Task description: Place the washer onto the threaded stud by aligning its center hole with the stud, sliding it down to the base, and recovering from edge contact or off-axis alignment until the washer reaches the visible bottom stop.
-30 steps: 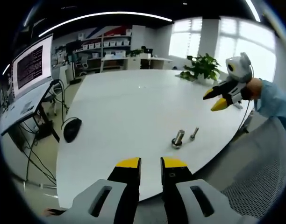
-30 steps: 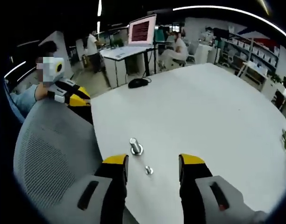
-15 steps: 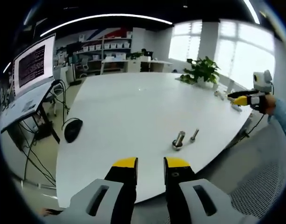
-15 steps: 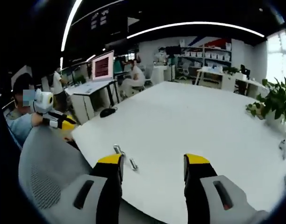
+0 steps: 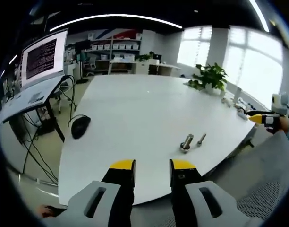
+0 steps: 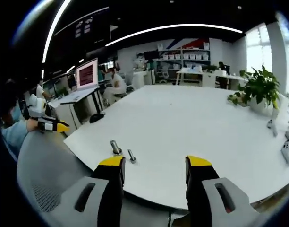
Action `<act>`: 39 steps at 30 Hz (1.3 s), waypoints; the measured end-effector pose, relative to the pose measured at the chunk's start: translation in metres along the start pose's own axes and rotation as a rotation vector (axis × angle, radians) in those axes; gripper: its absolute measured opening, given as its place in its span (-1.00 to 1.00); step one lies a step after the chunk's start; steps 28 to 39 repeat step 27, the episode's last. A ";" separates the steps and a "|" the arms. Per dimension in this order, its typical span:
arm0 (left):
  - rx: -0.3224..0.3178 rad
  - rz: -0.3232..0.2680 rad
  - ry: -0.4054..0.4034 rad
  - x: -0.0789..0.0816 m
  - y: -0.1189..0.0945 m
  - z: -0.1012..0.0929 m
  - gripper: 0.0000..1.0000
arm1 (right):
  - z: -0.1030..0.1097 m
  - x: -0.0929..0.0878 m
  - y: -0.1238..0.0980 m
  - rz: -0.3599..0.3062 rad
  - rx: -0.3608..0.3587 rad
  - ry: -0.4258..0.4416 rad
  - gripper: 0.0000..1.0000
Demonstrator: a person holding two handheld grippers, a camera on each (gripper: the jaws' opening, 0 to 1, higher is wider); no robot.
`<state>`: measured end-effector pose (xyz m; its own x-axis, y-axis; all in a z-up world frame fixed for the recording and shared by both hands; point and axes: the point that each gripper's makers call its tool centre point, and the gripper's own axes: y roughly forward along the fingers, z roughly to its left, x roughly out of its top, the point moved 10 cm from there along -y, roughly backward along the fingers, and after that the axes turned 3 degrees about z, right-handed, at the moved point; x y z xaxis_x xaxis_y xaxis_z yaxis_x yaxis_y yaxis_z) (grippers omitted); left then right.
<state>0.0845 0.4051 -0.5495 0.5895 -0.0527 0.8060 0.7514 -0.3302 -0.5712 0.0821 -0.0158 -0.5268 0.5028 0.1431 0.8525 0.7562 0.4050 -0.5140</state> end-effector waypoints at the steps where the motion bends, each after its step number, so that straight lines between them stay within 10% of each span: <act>1: 0.001 -0.002 -0.012 0.000 0.000 0.001 -0.41 | 0.002 -0.001 0.002 0.000 0.010 0.003 0.10; 39: 0.008 0.014 -0.017 0.000 0.002 -0.001 -0.29 | -0.005 -0.010 0.014 0.075 0.045 -0.048 0.07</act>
